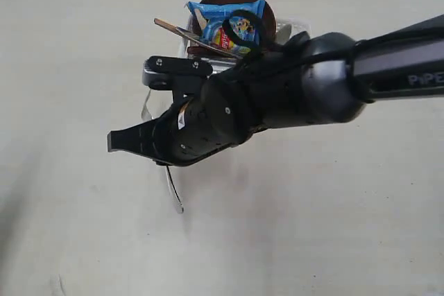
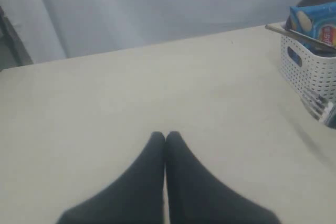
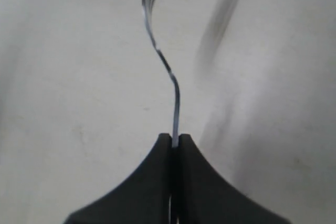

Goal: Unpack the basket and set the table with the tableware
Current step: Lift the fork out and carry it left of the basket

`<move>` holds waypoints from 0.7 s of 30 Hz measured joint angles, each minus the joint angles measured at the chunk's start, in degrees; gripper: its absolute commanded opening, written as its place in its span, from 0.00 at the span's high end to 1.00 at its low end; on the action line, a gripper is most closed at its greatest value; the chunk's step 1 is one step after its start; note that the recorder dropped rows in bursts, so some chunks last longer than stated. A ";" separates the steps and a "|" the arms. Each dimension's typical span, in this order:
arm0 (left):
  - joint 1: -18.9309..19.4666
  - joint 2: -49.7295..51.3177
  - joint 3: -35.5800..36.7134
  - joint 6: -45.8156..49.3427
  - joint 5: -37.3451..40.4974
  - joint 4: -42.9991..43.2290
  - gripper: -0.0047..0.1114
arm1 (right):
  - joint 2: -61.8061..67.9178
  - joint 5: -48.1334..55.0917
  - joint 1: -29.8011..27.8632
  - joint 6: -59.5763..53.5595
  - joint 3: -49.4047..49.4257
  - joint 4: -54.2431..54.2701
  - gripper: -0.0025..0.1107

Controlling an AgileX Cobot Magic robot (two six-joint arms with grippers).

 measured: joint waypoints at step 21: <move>0.00 0.00 0.00 0.00 0.00 0.00 0.96 | 3.04 1.79 -1.65 -0.39 0.00 0.00 0.63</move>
